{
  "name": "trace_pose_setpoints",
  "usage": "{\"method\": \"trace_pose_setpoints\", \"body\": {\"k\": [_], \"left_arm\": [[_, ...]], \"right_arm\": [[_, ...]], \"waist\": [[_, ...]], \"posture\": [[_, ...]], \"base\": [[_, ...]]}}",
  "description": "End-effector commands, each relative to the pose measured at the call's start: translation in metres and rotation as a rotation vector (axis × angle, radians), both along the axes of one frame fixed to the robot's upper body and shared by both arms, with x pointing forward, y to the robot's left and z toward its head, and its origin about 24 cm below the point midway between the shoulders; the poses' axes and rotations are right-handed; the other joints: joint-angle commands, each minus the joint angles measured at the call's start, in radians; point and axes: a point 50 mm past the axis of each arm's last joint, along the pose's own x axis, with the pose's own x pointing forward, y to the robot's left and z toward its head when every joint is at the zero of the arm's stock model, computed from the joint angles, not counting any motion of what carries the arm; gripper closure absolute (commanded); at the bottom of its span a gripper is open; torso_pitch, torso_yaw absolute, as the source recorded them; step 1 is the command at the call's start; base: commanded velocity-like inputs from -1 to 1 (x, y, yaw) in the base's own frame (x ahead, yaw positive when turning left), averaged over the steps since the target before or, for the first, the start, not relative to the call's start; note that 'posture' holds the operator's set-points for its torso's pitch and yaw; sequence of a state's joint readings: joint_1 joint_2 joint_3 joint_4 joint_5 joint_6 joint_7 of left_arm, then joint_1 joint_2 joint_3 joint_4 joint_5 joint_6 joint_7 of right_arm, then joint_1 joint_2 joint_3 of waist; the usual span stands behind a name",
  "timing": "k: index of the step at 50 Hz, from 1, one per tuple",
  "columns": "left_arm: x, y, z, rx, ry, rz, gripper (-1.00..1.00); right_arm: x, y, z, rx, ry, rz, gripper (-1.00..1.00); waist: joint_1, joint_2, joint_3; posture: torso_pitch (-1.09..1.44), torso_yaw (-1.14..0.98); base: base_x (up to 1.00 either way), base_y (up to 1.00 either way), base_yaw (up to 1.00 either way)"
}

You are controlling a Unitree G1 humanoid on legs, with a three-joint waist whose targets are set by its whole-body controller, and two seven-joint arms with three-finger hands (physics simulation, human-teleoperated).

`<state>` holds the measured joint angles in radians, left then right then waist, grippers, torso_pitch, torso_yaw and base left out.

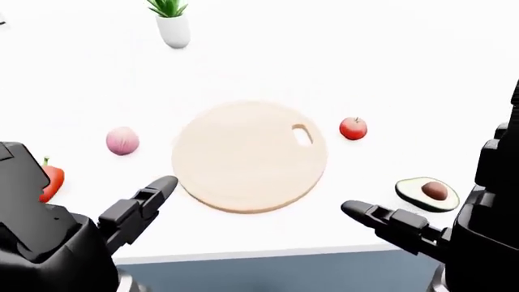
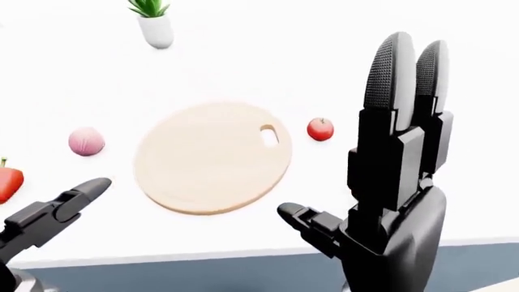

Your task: Place the avocado, onion, tomato and bell pepper on the cutting board.

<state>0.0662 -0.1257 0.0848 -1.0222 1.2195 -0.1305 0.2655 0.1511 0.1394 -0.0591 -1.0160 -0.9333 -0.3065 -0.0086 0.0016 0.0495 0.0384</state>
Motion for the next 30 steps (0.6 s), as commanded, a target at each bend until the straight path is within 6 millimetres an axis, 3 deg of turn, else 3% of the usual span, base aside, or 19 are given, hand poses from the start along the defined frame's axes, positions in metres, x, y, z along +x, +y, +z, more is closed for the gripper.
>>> {"method": "trace_pose_setpoints", "body": {"k": [1,7,8,12,15,16,17,18,19,24,28,30], "left_arm": [[-0.0052,-0.0030,0.0050,0.011,-0.045,-0.015,-1.00],[-0.0053,-0.0032,0.0046,0.013,-0.045,-0.013,-1.00],[-0.0052,-0.0032,0.0046,0.012,-0.044,-0.013,-1.00],[-0.0051,-0.0034,0.0045,0.012,-0.043,-0.014,-1.00],[-0.0051,-0.0034,0.0044,0.012,-0.042,-0.014,-1.00],[-0.0051,-0.0035,0.0043,0.012,-0.041,-0.015,-1.00],[-0.0051,-0.0035,0.0044,0.012,-0.042,-0.015,-1.00],[-0.0051,-0.0034,0.0044,0.012,-0.043,-0.014,-1.00],[-0.0051,-0.0033,0.0045,0.012,-0.043,-0.015,-1.00],[-0.0048,-0.0029,0.0048,0.008,-0.041,-0.017,-1.00],[-0.0048,-0.0029,0.0049,0.005,-0.041,-0.020,-1.00],[-0.0049,-0.0030,0.0048,0.006,-0.041,-0.020,-1.00]], "right_arm": [[-0.0063,0.0000,0.0058,0.004,-0.051,0.002,-1.00],[-0.0069,0.0001,0.0055,0.004,-0.054,0.008,-1.00],[-0.0068,0.0002,0.0055,0.004,-0.053,0.009,-1.00],[-0.0063,0.0004,0.0053,0.000,-0.048,0.004,-1.00],[-0.0063,0.0009,0.0050,-0.002,-0.047,0.005,-1.00],[-0.0062,0.0008,0.0050,0.000,-0.047,0.007,-1.00],[-0.0061,0.0012,0.0050,-0.001,-0.046,0.007,-1.00],[-0.0060,0.0012,0.0051,0.000,-0.045,0.007,-1.00],[-0.0059,0.0012,0.0050,0.001,-0.044,0.007,-1.00],[-0.0059,0.0011,0.0049,0.002,-0.044,0.008,-1.00],[-0.0058,0.0010,0.0051,0.002,-0.044,0.007,-1.00],[-0.0058,0.0006,0.0052,0.002,-0.044,0.007,-1.00]], "waist": [[-0.002,0.004,-0.010],[-0.001,-0.039,0.002],[0.004,-0.036,-0.001],[0.017,-0.057,-0.008],[0.028,-0.102,-0.017],[0.028,-0.081,-0.011],[0.025,-0.081,-0.011],[0.021,-0.072,-0.029],[0.015,-0.068,-0.017],[0.000,-0.075,-0.013],[-0.003,-0.035,0.007],[-0.004,0.015,-0.006]], "posture": [[0.00,0.00],[0.00,0.00],[0.00,0.00],[0.00,0.00],[0.00,0.00],[0.00,0.00],[0.00,0.00],[0.00,0.00],[0.00,0.00],[0.00,0.00],[0.00,0.00],[0.00,0.00]], "base": [[0.00,0.19,0.00],[0.00,0.14,0.00],[0.00,0.00,0.00],[0.00,0.00,0.00],[0.00,0.00,0.00],[0.00,0.00,0.00],[0.00,0.00,0.00],[0.00,0.10,0.00],[0.00,0.12,0.00],[0.00,0.11,0.00],[0.00,0.11,0.00],[0.00,0.11,0.00]]}}
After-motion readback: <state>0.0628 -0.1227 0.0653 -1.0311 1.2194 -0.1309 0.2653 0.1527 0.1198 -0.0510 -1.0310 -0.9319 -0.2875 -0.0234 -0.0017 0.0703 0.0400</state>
